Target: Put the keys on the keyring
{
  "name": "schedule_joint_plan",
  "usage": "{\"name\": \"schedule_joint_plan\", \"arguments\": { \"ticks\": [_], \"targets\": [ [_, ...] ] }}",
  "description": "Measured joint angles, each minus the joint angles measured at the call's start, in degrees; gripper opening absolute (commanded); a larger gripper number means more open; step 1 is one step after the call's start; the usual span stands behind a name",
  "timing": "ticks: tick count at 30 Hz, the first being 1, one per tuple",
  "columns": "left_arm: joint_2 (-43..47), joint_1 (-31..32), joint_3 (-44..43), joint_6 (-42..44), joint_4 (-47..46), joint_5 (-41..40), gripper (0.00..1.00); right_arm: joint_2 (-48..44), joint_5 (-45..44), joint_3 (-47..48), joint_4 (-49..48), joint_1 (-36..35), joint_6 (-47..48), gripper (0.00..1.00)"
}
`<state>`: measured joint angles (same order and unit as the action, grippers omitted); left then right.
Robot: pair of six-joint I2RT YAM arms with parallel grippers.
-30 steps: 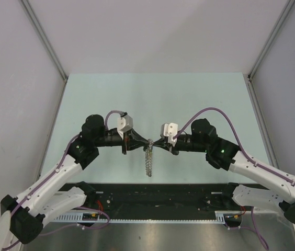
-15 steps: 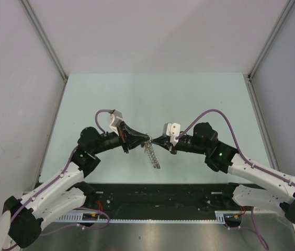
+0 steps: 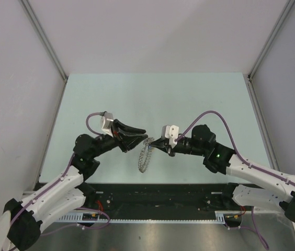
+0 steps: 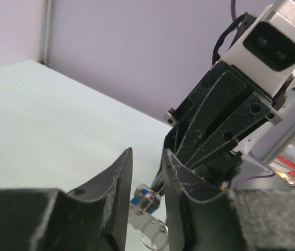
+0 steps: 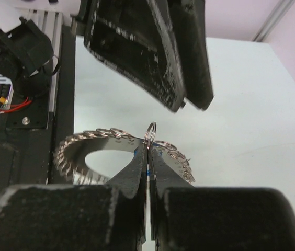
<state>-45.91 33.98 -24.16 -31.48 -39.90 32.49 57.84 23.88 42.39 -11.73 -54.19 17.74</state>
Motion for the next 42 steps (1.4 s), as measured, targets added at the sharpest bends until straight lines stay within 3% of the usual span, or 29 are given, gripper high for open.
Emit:
{"name": "schedule_joint_plan", "arguments": {
  "ticks": [6, 12, 20, 25, 35, 42],
  "targets": [
    [2.1, -0.17, -5.77, 10.4, 11.52, 1.68, 0.43, -0.02, 0.63, 0.57, 5.77, -0.11, 2.73, 0.0],
    [-0.57, -0.92, -18.32, 27.06, 30.73, 8.46, 0.54, -0.02, 1.18, 3.74, 11.85, -0.13, 6.08, 0.0],
    [-9.6, -1.11, -31.67, 50.95, 58.45, 19.21, 0.53, -0.02, 1.66, 5.9, 17.07, -0.13, 8.5, 0.0],
    [-15.47, -1.11, -35.95, 61.24, 71.78, 22.49, 0.45, 0.0, 2.14, 6.08, 18.53, -0.13, 9.16, 0.0],
    [-22.25, -0.66, -39.91, 67.43, 77.9, 22.73, 0.33, 0.63, 2.71, 6.67, 20.11, -0.13, 9.38, 0.0],
    [-23.91, 0.52, -41.33, 68.57, 79.58, 22.77, 0.33, 0.76, 2.69, 6.71, 20.61, -0.11, 9.38, 0.0]
  ]
}}
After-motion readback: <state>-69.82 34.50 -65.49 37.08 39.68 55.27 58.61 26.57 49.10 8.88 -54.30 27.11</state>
